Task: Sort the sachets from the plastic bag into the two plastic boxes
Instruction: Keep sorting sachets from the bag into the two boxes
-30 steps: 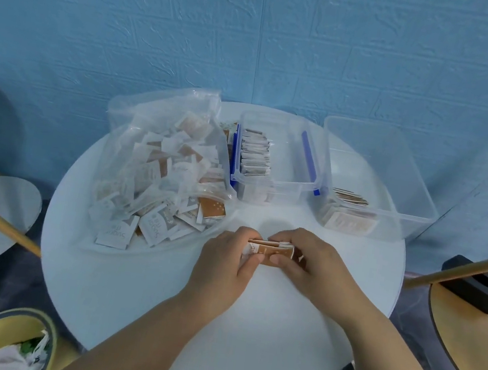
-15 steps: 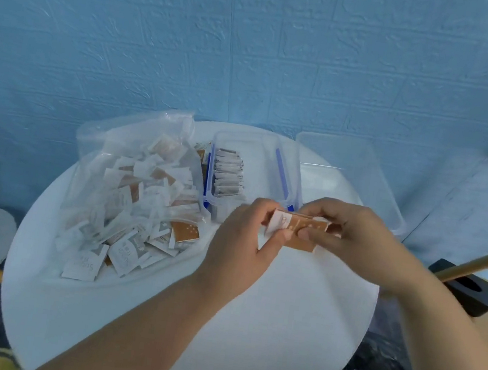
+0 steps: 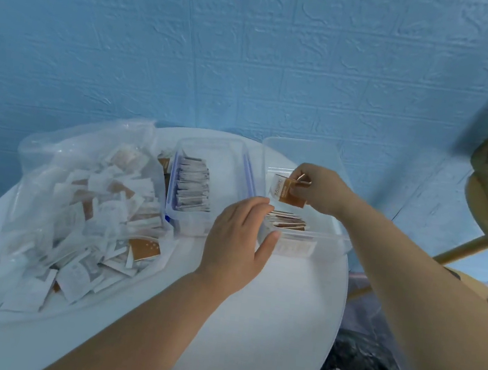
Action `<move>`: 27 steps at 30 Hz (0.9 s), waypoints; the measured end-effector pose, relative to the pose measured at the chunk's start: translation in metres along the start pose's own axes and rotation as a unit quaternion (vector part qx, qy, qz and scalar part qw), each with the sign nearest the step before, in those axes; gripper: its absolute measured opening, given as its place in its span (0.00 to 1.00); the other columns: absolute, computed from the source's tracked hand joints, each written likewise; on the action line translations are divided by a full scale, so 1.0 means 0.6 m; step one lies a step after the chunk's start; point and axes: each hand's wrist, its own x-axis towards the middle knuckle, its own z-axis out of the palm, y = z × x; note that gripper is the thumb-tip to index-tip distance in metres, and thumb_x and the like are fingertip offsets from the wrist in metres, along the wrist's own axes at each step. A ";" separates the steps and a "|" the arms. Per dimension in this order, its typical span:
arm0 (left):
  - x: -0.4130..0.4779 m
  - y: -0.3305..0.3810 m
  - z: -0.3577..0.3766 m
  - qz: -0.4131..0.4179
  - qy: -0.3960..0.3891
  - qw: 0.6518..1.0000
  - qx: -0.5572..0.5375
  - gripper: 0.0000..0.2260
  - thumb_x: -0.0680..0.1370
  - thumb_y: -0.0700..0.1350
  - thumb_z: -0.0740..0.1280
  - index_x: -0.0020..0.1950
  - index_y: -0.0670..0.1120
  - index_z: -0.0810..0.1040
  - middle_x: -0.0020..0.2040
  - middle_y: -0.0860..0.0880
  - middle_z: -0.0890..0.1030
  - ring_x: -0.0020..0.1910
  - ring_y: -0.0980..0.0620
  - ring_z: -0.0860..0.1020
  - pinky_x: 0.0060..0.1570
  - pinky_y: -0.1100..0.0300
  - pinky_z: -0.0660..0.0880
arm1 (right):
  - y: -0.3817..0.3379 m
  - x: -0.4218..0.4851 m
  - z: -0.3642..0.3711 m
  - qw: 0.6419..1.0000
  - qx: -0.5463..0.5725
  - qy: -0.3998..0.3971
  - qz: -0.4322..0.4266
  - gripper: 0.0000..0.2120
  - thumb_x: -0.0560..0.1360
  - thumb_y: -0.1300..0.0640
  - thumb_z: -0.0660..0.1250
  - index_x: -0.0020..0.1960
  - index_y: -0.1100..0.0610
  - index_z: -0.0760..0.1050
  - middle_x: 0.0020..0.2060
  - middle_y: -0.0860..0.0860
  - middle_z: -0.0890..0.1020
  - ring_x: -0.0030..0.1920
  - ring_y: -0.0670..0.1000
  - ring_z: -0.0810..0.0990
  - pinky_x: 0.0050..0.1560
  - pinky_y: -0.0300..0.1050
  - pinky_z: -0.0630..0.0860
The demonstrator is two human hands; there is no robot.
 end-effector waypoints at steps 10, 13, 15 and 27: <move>0.000 -0.001 0.004 0.006 0.018 1.000 -0.006 0.18 0.77 0.53 0.56 0.59 0.44 0.75 0.58 0.48 0.78 0.56 0.49 0.76 0.57 0.57 0.71 | 0.017 -0.001 -0.001 0.979 0.046 -0.200 0.012 0.02 0.75 0.59 0.66 0.45 0.52 0.74 0.42 0.50 0.78 0.41 0.48 0.75 0.42 0.38 0.73; -0.001 -0.001 0.005 0.005 0.018 1.000 -0.004 0.18 0.77 0.54 0.56 0.59 0.45 0.75 0.58 0.48 0.78 0.57 0.50 0.76 0.57 0.59 0.70 | 0.022 -0.003 -0.004 0.971 0.092 -0.218 0.029 0.05 0.77 0.53 0.63 0.50 0.53 0.76 0.42 0.47 0.78 0.42 0.45 0.75 0.45 0.37 0.72; -0.001 -0.003 0.007 0.004 0.019 1.000 -0.001 0.18 0.77 0.54 0.56 0.59 0.45 0.75 0.58 0.49 0.78 0.57 0.50 0.75 0.57 0.60 0.69 | 0.024 -0.002 -0.002 0.971 0.090 -0.219 0.020 0.03 0.77 0.54 0.64 0.49 0.52 0.76 0.41 0.47 0.78 0.42 0.45 0.75 0.45 0.39 0.72; 0.001 -0.009 -0.023 -0.010 -0.023 0.996 -0.087 0.17 0.77 0.50 0.58 0.62 0.45 0.74 0.61 0.50 0.76 0.59 0.56 0.72 0.58 0.74 0.63 | 0.014 -0.006 0.002 0.983 -0.006 -0.185 -0.001 0.10 0.75 0.51 0.67 0.55 0.49 0.75 0.50 0.44 0.78 0.51 0.45 0.76 0.54 0.37 0.68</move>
